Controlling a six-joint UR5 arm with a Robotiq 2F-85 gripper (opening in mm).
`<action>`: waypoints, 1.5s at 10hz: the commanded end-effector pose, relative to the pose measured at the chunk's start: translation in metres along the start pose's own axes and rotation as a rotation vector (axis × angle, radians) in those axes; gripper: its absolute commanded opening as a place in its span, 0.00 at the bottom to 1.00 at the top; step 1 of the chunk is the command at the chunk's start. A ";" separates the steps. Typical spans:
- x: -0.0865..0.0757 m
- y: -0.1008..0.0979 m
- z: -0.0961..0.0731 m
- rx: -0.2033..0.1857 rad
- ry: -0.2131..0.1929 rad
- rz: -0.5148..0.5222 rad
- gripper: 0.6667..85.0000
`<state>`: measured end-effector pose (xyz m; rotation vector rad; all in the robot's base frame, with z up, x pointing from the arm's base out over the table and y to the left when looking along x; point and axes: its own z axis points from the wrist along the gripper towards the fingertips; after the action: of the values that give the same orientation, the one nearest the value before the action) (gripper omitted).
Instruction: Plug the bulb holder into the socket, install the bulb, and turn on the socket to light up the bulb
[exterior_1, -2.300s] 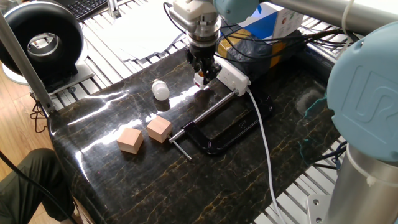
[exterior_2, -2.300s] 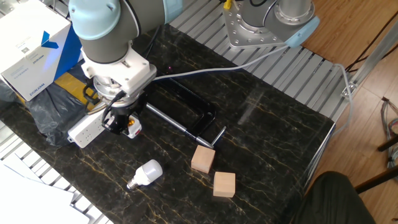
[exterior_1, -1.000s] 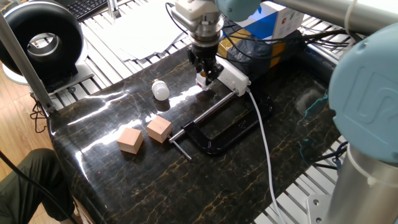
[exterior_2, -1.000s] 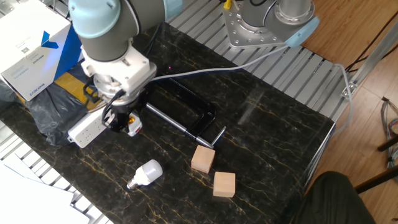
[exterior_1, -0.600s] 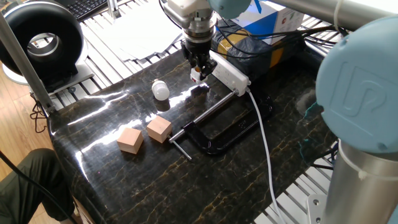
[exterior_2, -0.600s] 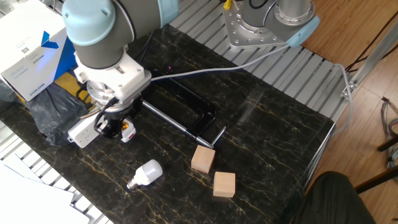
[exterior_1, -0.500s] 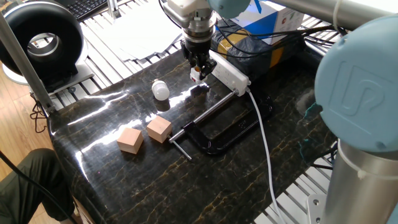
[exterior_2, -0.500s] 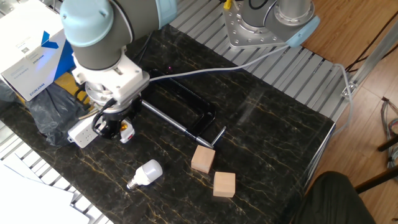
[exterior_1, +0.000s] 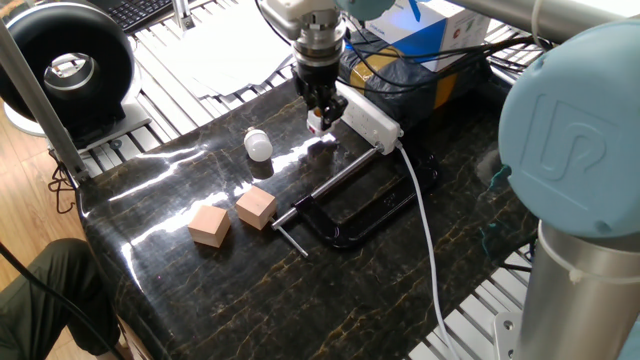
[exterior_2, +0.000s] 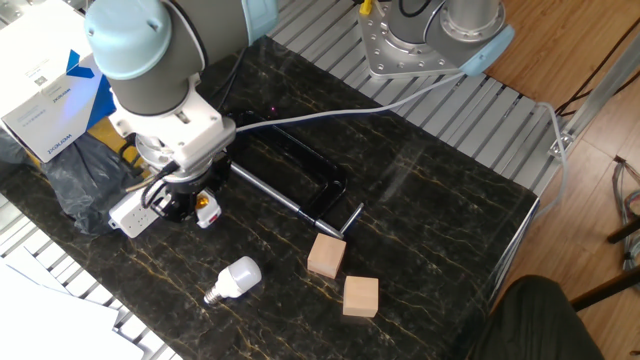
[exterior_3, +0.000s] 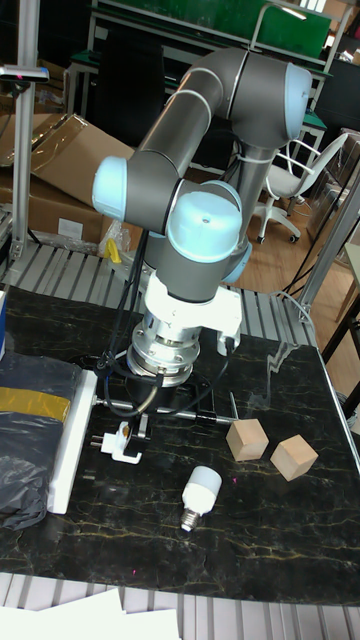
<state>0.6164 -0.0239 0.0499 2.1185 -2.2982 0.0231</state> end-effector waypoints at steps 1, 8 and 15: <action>-0.003 -0.011 -0.002 0.039 -0.016 0.049 0.00; 0.003 -0.034 0.007 0.055 0.008 -0.029 0.00; 0.014 -0.033 0.016 0.040 0.017 -0.038 0.00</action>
<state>0.6491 -0.0394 0.0357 2.1715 -2.2645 0.1094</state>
